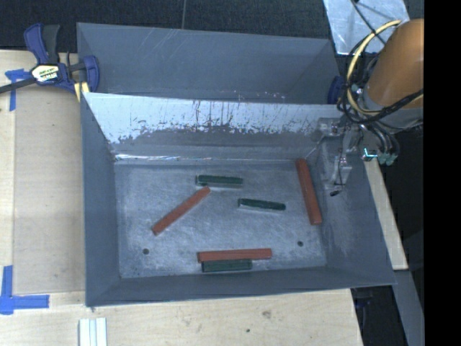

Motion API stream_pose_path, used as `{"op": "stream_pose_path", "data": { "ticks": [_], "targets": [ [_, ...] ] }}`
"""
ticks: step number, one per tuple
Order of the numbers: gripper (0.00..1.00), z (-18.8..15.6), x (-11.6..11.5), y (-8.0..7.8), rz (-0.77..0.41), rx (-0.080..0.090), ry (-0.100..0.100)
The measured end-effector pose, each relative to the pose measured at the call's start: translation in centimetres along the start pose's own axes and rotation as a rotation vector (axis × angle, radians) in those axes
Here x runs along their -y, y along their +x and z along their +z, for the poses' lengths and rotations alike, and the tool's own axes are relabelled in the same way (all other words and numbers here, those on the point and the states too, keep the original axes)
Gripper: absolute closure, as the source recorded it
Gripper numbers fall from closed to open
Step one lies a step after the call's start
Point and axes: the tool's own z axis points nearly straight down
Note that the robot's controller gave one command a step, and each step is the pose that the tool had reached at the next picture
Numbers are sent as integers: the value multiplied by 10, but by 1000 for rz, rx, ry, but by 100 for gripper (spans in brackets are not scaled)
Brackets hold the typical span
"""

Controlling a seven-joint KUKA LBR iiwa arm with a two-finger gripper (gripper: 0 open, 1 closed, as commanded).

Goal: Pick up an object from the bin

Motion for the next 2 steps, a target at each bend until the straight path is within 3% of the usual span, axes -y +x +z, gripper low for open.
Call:
{"op": "stream_pose_path", "data": {
  "ticks": [1,2],
  "targets": [
    [0,112,-55,19,-83,0,-2],
    [0,106,-93,39,-192,5,0]
  ]
}}
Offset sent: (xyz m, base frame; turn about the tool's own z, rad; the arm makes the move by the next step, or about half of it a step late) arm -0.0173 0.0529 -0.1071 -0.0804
